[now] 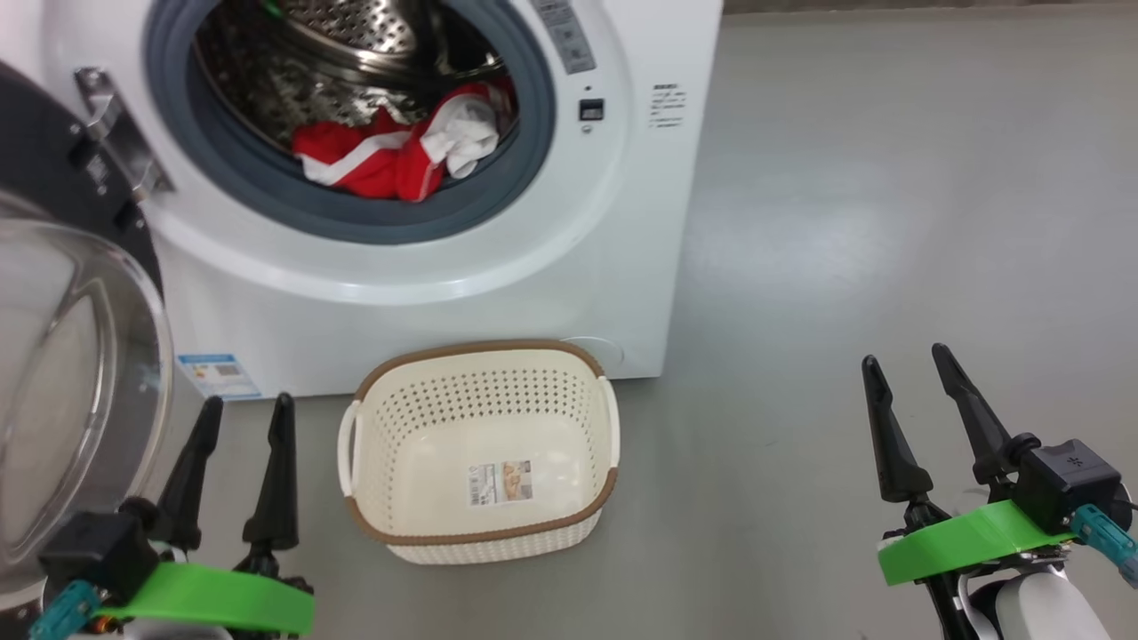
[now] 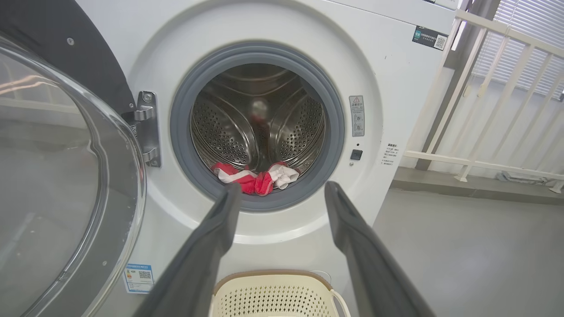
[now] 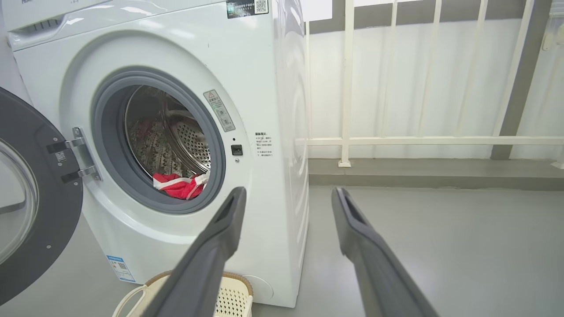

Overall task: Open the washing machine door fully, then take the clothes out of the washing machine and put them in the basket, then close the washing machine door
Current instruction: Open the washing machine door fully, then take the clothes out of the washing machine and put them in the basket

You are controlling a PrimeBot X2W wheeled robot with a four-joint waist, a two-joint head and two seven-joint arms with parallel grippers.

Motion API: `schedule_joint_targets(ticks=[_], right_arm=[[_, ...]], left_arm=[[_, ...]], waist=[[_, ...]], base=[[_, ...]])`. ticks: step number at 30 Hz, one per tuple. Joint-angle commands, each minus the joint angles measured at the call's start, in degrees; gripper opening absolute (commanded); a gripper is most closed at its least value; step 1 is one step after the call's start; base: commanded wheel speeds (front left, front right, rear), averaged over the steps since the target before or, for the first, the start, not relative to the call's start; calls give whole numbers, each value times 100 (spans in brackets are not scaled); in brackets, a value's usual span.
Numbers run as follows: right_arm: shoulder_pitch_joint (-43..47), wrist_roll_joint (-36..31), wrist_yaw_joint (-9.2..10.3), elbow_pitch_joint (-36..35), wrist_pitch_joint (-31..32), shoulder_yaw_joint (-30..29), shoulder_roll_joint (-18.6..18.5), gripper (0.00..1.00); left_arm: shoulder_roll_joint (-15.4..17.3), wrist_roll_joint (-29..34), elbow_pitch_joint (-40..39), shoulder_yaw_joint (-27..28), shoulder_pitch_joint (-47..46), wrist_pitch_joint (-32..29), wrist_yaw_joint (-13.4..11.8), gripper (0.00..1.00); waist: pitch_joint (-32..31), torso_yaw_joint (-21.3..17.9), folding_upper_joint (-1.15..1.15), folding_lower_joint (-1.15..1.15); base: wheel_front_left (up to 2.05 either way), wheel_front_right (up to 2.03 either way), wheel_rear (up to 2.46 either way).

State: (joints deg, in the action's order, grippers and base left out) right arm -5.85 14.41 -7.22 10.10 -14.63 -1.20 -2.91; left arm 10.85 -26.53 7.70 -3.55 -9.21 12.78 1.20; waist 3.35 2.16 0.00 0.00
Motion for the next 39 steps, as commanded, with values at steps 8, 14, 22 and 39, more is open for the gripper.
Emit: schedule_joint_targets(ticks=[8,14,22,39], right_arm=[[284,-150,-26,-374,-37,113,3,100],[497,-201,-26,-476,-37,138,3,100],[714,-188,-26,-614,-37,79,3,100],[983,-303,-26,-794,-37,-77,3,100]], left_arm=[[224,36,-334,309,619,141,45,100],[270,44,-325,348,935,176,117,100],[271,252,-255,331,1003,209,137,100],[243,530,-216,317,1120,220,149,100]], waist=[[-347,-558,0,0],[-454,-603,0,0],[-548,-521,0,0],[-658,-401,0,0]], base=[[0,0,0],[0,0,0],[0,0,0],[0,0,0]])
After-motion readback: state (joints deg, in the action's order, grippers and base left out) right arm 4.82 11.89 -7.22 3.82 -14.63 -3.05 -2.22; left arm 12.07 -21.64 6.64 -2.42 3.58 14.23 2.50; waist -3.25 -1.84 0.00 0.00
